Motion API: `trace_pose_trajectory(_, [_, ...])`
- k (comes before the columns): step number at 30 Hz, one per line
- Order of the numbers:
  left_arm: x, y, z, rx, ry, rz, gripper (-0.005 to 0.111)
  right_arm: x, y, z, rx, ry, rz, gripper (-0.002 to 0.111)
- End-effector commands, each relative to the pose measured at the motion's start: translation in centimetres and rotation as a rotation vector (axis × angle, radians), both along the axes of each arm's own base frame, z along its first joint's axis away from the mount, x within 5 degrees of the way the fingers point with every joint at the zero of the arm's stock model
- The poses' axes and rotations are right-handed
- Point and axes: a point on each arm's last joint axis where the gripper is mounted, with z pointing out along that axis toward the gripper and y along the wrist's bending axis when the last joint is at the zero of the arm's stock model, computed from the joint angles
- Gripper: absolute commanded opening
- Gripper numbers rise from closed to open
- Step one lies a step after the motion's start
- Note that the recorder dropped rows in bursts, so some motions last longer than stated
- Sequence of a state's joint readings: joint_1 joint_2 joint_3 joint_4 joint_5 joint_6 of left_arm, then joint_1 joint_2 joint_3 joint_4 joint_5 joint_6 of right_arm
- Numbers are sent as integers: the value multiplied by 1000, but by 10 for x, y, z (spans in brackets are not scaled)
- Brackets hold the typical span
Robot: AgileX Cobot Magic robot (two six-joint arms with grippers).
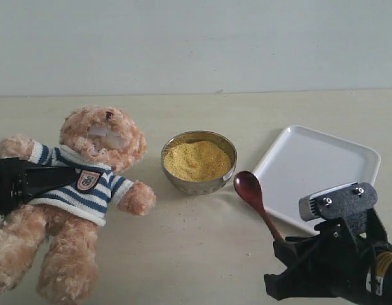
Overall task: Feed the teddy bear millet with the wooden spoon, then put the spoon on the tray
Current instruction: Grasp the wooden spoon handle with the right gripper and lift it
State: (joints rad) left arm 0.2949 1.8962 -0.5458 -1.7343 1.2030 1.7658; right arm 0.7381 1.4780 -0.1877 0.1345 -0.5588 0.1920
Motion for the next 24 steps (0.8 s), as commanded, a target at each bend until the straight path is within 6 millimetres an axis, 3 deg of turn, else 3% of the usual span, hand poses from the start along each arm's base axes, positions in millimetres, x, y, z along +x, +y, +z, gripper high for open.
trace_pose_trajectory(1, [2,-1,3,-13,-21,-3,5,-4,-2,15,-7,-19,37,0])
trace_pose_trajectory(4, [2,-1,3,-13,-21,-3,5,-1,5,33,-105,-26,132,0])
trace_pose_trajectory(8, [2,-1,3,-13,-21,-3,5,18,27,82,-270,-33,317,0])
trace_pose_trajectory(12, [2,-1,3,-13,-21,-3,5,49,51,144,-370,-165,398,0])
trace_pose_trajectory(16, [2,-1,3,-13,-21,-3,5,82,58,178,-557,-182,395,0])
trace_pose_trajectory(20, [2,-1,3,-15,-18,-1,5,112,63,185,-840,-156,401,0])
trace_pose_trajectory(24, [2,-1,3,-15,-18,-1,5,134,77,170,-990,-122,486,0])
